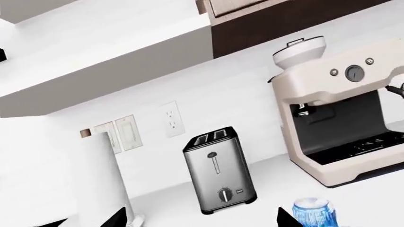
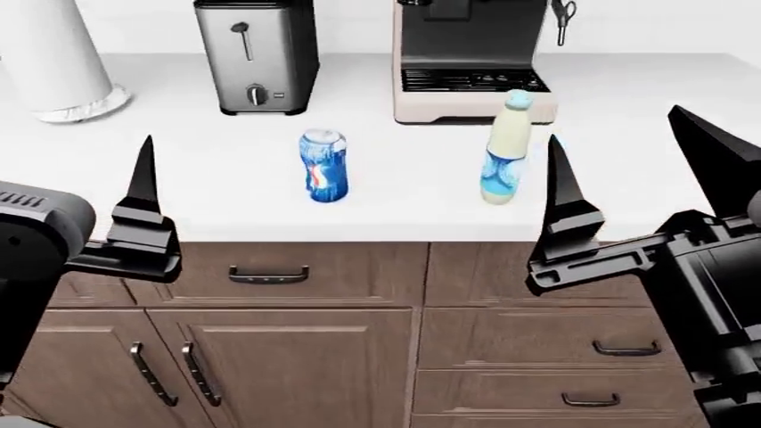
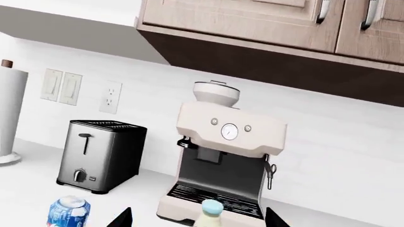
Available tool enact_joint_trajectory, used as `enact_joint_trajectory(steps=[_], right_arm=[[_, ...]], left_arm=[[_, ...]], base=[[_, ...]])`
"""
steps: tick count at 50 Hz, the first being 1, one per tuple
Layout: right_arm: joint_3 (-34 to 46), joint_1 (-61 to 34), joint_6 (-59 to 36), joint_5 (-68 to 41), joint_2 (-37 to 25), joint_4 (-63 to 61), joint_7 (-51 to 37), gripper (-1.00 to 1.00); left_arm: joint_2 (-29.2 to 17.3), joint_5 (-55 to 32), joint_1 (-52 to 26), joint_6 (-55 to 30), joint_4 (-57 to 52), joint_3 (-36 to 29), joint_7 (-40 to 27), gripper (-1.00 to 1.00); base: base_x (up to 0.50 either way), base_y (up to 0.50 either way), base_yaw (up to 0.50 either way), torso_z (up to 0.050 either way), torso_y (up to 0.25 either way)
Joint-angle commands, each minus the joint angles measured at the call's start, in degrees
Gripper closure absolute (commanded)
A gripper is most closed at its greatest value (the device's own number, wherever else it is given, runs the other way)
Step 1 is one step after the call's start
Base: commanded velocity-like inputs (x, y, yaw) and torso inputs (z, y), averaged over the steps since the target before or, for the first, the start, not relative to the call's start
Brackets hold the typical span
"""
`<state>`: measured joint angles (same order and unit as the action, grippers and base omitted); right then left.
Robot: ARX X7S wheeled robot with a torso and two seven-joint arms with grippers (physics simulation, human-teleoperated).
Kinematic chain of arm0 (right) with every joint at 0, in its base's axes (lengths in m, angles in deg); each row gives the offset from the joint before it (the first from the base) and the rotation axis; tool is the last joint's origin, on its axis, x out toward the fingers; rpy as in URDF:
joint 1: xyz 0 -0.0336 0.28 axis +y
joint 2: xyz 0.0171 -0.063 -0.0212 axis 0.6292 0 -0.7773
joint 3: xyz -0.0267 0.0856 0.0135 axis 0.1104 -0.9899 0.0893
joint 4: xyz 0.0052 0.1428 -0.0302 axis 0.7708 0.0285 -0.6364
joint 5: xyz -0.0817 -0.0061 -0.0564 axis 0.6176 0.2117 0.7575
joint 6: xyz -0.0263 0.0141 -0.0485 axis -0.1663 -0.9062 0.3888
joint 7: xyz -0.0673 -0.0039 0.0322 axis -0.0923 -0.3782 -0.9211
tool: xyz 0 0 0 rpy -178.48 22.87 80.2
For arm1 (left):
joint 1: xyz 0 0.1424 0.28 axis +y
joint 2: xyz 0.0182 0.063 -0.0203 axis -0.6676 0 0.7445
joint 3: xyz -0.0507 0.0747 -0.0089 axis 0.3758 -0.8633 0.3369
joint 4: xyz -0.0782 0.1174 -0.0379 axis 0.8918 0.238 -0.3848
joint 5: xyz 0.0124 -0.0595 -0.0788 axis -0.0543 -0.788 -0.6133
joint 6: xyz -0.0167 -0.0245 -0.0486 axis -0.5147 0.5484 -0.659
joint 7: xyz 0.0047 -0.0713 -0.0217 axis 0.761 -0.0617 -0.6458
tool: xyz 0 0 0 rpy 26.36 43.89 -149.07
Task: Move the drinks to the dining counter.
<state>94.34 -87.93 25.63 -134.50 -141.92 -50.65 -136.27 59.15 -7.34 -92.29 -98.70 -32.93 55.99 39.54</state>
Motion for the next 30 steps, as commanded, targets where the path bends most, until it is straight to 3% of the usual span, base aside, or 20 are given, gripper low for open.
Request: enact_joint_trajectory(steps=[1, 6, 20, 30], right_arm=[[0.5, -0.31, -0.38, 0.52, -0.07, -0.16, 0.06, -1.0], [1.11, -0.51, -1.03, 0.76, -0.13, -0.29, 0.07, -1.0], [2.8, -1.21, -2.8, 1.9, -0.21, -1.68, 0.13, -1.0], [2.56, -1.04, -2.09, 1.71, -0.44, -1.63, 0.17, -1.0]], left_arm=[[0.3, 0.46, -0.03, 0.39, -0.07, 0.01, 0.48, -1.0], [0.41, 1.53, -0.33, 0.58, -0.1, 0.15, 1.62, -1.0], [0.48, 0.59, 0.28, 0.78, -0.11, 0.68, 1.29, -1.0], [0.48, 0.94, 0.23, 0.8, -0.11, 0.86, 1.7, -1.0]], base=[[0.32, -0.5, 0.0, 0.0, 0.0], [0.35, -0.43, 0.0, 0.0, 0.0], [0.04, 0.0, 0.0, 0.0, 0.0], [0.5, 0.0, 0.0, 0.0, 0.0]])
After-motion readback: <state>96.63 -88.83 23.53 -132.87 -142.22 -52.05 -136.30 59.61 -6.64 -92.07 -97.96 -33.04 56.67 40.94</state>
